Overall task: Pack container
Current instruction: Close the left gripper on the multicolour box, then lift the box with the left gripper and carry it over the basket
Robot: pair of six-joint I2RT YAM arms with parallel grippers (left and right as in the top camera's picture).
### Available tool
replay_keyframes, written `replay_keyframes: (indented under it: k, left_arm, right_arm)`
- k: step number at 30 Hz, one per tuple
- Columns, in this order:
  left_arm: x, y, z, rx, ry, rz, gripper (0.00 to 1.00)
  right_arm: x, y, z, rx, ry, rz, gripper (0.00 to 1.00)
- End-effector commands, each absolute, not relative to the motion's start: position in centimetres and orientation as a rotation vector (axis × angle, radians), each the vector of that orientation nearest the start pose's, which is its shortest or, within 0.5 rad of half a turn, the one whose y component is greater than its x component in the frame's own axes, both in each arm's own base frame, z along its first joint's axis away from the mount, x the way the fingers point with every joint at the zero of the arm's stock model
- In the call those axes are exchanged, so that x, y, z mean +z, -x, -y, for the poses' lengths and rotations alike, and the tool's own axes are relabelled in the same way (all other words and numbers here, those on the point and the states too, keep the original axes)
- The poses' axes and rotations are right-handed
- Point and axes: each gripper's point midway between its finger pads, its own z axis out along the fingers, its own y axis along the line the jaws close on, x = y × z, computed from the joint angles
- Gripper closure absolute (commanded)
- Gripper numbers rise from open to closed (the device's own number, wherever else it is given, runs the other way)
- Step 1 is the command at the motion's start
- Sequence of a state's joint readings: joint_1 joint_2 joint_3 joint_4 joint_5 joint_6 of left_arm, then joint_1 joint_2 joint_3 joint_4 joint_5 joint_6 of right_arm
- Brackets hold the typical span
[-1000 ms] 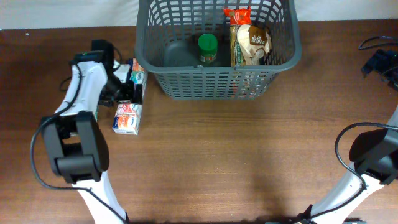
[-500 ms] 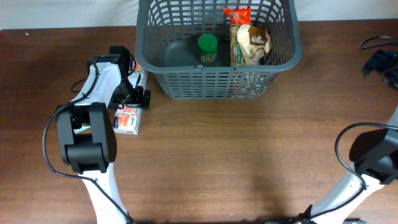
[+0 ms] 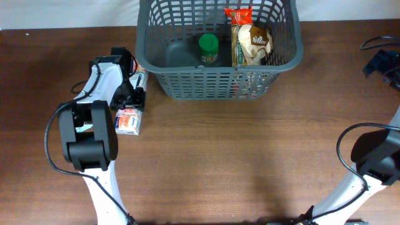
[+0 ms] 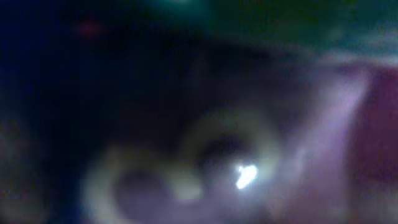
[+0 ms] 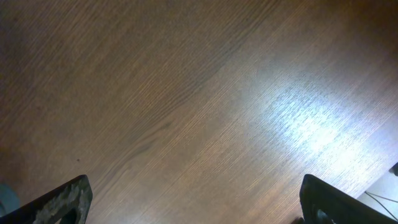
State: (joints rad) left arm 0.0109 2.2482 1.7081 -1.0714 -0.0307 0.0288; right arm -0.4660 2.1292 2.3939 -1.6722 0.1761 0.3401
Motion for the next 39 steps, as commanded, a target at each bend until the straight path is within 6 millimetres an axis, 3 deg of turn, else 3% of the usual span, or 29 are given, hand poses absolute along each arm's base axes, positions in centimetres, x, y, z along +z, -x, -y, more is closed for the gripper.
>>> replay_keyframes:
  k: [1,3,7,10,13,16,18,22,25,27,29,34,39]
  left_arm:
    - [-2.1,-41.0,-1.7,0.1,0.078,-3.228,0.87]
    - [-2.0,-41.1,-2.2,0.146,0.145,-3.216,0.98]
    - [-0.8,-42.0,-2.4,0.164,0.183,-3.192,0.98]
    - [2.1,-43.8,-3.7,0.248,0.269,-3.12,0.98]
    - [7.5,-46.1,-6.9,0.368,0.555,-2.948,0.98]
    - [14.1,-48.0,-9.6,0.325,0.724,-2.773,0.98]
    - [19.1,-48.6,-11.1,0.301,0.755,-2.656,0.98]
    - [28.2,-48.9,-11.8,0.246,0.75,-2.436,0.98]
    - [34.6,-48.4,-9.5,0.165,0.678,-2.287,0.98]
    - [38.2,-48.2,-6.5,0.098,0.584,-2.207,0.98]
    - [40.5,-48.2,-3.1,0.056,0.475,-2.158,0.98]
    - [42.5,-49.0,6.3,-0.02,0.237,-2.099,0.98]
    - [43.4,-50.4,11.6,-0.026,0.174,-2.011,0.98]
  right_arm:
    - [21.7,-35.9,22.1,-0.306,-1.213,-2.728,0.01]
    - [21.7,-35.9,22.1,-0.306,-1.213,-2.728,0.01]
    - [21.7,-35.9,22.1,-0.306,-1.213,-2.728,0.01]
    - [21.7,-35.9,22.1,-0.306,-1.213,-2.728,0.01]
    - [21.7,-35.9,22.1,-0.306,-1.213,-2.728,0.01]
    - [21.7,-35.9,22.1,-0.306,-1.213,-2.728,0.01]
    - [21.7,-35.9,22.1,-0.306,-1.213,-2.728,0.01]
    - [21.7,-35.9,22.1,-0.306,-1.213,-2.728,0.01]
    - [21.7,-35.9,22.1,-0.306,-1.213,-2.728,0.01]
    - [21.7,-35.9,22.1,-0.306,-1.213,-2.728,0.01]
    - [21.7,-35.9,22.1,-0.306,-1.213,-2.728,0.01]
    - [21.7,-35.9,22.1,-0.306,-1.213,-2.728,0.01]
    - [21.7,-35.9,22.1,-0.306,-1.213,-2.728,0.01]
